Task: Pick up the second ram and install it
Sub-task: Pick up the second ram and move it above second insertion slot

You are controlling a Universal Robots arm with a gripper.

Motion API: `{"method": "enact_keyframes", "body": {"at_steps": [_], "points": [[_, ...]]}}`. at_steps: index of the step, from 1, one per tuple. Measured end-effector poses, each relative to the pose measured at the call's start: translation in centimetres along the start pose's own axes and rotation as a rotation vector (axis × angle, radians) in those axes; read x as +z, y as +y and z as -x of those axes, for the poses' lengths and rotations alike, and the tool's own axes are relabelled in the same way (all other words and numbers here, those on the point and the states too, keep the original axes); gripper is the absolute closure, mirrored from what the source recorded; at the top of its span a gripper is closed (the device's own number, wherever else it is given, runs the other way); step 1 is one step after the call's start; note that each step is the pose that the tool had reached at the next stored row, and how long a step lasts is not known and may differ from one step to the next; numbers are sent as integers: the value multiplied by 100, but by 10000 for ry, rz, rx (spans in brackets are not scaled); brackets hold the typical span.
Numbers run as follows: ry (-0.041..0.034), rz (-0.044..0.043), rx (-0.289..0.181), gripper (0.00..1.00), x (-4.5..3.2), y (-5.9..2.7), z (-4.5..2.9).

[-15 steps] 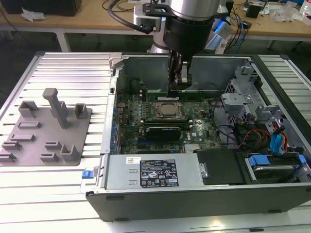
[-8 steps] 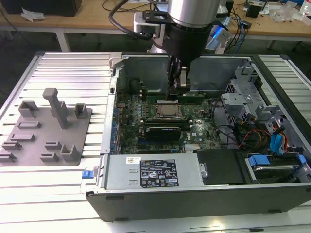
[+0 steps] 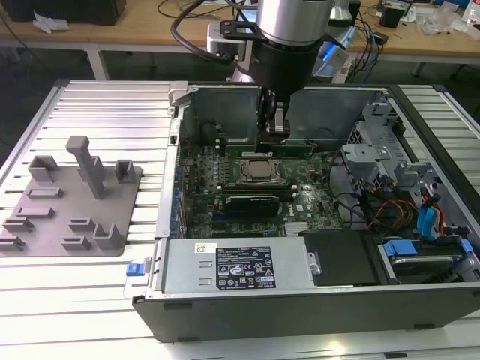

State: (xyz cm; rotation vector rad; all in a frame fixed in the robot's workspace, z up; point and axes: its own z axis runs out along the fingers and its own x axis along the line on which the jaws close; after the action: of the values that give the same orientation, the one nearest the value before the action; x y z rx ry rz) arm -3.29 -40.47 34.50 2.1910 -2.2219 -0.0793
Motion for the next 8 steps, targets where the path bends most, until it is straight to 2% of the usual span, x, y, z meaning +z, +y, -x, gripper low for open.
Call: {"method": "enact_keyframes", "body": {"at_steps": [8], "points": [[-4,-1,2,91,156,-6,67]]}}
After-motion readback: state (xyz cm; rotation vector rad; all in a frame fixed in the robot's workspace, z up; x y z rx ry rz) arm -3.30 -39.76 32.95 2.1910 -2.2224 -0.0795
